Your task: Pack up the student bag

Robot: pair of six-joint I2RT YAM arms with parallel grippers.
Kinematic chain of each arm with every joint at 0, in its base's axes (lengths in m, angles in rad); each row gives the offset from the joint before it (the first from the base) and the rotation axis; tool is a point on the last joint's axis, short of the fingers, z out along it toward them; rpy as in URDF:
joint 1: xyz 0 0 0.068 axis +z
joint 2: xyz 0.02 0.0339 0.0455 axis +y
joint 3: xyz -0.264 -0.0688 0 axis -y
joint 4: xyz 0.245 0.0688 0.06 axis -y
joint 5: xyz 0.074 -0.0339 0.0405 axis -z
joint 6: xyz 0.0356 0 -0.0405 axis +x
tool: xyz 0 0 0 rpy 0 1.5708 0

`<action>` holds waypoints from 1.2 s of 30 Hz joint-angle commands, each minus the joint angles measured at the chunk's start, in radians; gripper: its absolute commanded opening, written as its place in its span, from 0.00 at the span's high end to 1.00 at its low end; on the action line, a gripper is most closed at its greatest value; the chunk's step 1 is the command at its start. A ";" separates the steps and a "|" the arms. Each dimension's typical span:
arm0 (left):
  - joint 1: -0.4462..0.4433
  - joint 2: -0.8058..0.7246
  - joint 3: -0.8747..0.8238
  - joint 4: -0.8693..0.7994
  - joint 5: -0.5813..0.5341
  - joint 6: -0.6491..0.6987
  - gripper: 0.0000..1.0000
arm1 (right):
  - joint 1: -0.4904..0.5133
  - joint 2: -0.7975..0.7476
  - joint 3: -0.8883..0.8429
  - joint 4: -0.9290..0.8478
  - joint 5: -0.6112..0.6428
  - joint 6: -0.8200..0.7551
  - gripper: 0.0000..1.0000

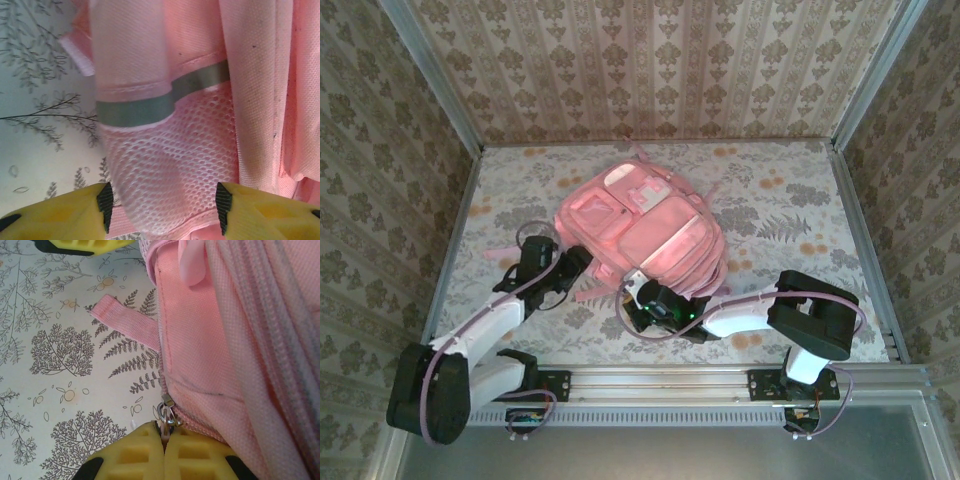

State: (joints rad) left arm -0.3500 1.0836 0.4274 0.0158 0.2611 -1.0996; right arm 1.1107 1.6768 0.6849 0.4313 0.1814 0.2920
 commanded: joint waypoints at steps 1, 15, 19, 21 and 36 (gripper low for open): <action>-0.019 0.033 -0.018 0.102 -0.026 -0.013 0.46 | 0.003 -0.023 -0.017 0.072 -0.011 0.030 1.00; -0.021 0.113 0.034 0.131 -0.126 0.030 0.80 | 0.003 -0.060 -0.035 -0.062 0.060 0.049 1.00; -0.021 0.144 0.045 0.140 -0.131 0.033 0.86 | 0.003 -0.103 -0.067 -0.099 0.092 0.071 1.00; -0.020 0.161 0.055 0.136 -0.134 0.038 0.88 | 0.003 -0.129 -0.082 -0.123 0.106 0.077 1.00; -0.012 0.202 0.112 0.095 -0.173 0.049 1.00 | 0.002 -0.312 -0.141 -0.396 0.169 0.178 1.00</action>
State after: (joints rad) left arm -0.3859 1.2774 0.4980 0.1051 0.2089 -1.0767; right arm 1.1107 1.4273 0.5682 0.1780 0.3031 0.4236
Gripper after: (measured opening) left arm 0.052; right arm 0.058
